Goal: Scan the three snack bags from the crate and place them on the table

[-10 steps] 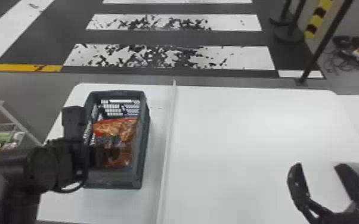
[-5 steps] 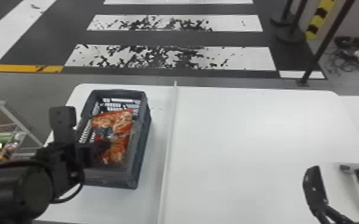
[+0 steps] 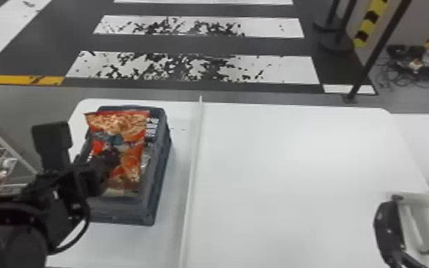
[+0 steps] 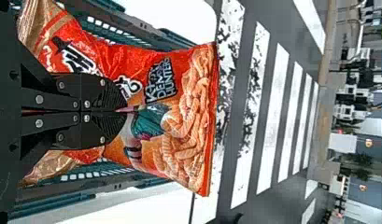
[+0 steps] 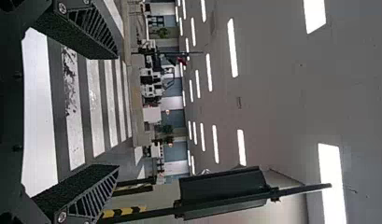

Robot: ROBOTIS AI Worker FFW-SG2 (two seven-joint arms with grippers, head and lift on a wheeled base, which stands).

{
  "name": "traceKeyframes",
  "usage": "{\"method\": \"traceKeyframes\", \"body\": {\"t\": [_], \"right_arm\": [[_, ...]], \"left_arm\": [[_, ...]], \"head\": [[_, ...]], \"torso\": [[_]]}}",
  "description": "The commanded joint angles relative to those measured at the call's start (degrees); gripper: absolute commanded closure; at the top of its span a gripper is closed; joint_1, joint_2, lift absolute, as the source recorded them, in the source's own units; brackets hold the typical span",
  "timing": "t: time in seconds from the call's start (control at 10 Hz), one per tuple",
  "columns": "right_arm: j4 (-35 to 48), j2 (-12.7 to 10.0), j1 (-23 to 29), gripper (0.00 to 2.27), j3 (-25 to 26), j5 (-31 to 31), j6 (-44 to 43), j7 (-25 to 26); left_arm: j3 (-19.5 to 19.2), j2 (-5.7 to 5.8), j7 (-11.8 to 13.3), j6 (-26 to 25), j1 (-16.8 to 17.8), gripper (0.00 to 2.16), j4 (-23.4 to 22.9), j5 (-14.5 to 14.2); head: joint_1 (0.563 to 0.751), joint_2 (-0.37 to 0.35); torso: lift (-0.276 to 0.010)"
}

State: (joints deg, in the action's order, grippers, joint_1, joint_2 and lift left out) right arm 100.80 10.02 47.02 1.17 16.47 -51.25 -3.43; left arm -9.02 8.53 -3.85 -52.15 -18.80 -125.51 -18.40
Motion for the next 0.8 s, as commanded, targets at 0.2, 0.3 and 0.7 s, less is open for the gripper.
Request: {"method": "traceKeyframes", "body": {"t": [0.2,0.3,0.7], "right_arm": [[-1.92,0.0,-0.26,0.1,0.15,0.84,-5.91,-0.35],[-2.27,0.0,-0.35,0.1,0.06,1.02,-7.32,-0.7],[-2.36,-0.18,-0.53,0.1,0.15,1.1,-8.9,-0.7]], "left_arm": [[1.9,0.09,-2.57,12.63,-4.14,2.14,-4.48,3.37],[3.14,0.17,-3.54,13.86,-5.1,2.13,-5.53,5.22],[9.99,0.96,-1.25,11.4,-10.64,2.13,-17.57,7.33]], "head": [[0.695,-0.011],[0.695,-0.011],[0.695,-0.066]], "torso": [[-0.037],[-0.037],[-0.037]]}}
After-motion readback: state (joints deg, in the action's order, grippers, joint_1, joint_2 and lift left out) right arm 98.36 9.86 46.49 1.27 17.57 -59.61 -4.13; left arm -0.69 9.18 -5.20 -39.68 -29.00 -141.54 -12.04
